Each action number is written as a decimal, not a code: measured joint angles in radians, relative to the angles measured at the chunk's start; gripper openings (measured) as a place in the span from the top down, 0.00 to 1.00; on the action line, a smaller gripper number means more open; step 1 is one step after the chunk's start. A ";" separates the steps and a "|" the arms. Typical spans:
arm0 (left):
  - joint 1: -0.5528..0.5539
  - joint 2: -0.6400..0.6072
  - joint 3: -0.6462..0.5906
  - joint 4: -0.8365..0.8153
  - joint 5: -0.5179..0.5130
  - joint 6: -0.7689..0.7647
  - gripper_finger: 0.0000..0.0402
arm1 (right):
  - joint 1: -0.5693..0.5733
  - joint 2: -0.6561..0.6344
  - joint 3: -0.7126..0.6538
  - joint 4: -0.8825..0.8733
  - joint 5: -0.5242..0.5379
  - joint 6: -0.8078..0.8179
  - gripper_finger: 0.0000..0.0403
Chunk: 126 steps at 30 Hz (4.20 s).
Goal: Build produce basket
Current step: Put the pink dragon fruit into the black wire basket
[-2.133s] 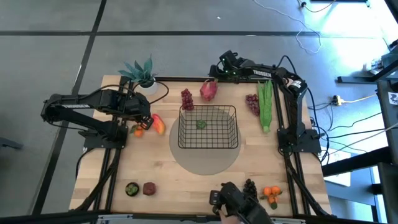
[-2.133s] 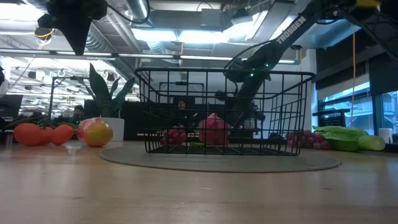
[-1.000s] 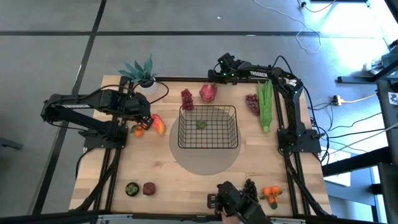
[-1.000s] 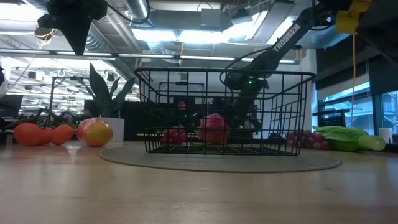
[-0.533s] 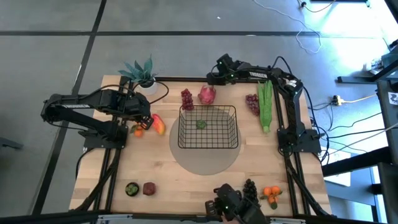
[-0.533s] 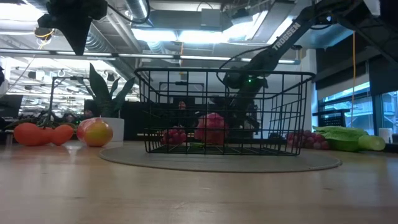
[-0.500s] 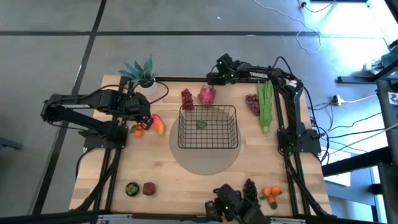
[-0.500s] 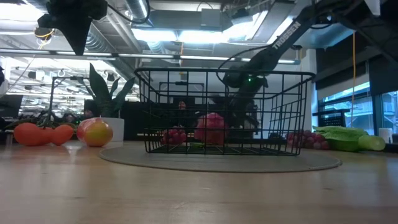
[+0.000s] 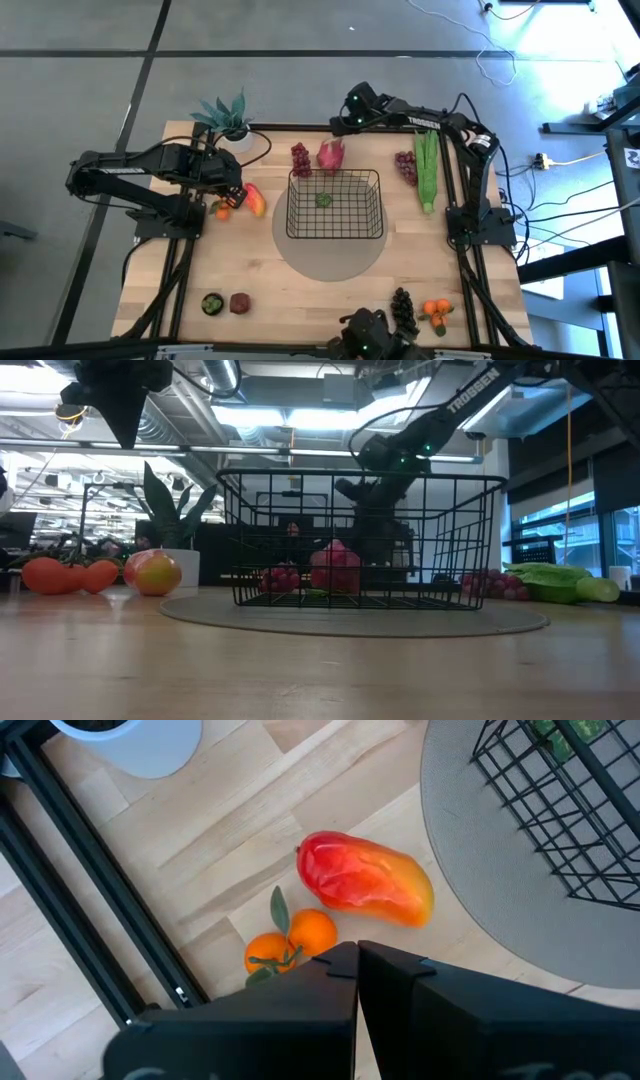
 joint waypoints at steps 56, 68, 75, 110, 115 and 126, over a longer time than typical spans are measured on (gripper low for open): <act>0.000 0.000 0.000 0.000 -0.024 0.008 1.00 | 0.032 0.077 0.000 -0.045 0.124 0.268 0.70; 0.000 0.000 0.000 0.000 -0.023 0.008 1.00 | 0.033 0.102 0.000 -0.012 0.029 0.343 0.70; 0.000 0.000 0.000 0.000 -0.023 0.008 1.00 | 0.032 0.102 0.000 0.017 -0.026 0.330 0.70; 0.000 0.000 0.000 0.000 -0.023 0.007 1.00 | 0.063 0.133 0.004 0.043 -0.005 0.072 0.99; 0.000 0.000 0.000 0.000 -0.023 0.007 1.00 | 0.066 0.134 0.064 0.035 -0.007 0.000 1.00; 0.000 0.000 0.000 0.000 -0.025 0.007 1.00 | 0.126 0.134 0.338 -0.213 0.075 -0.204 1.00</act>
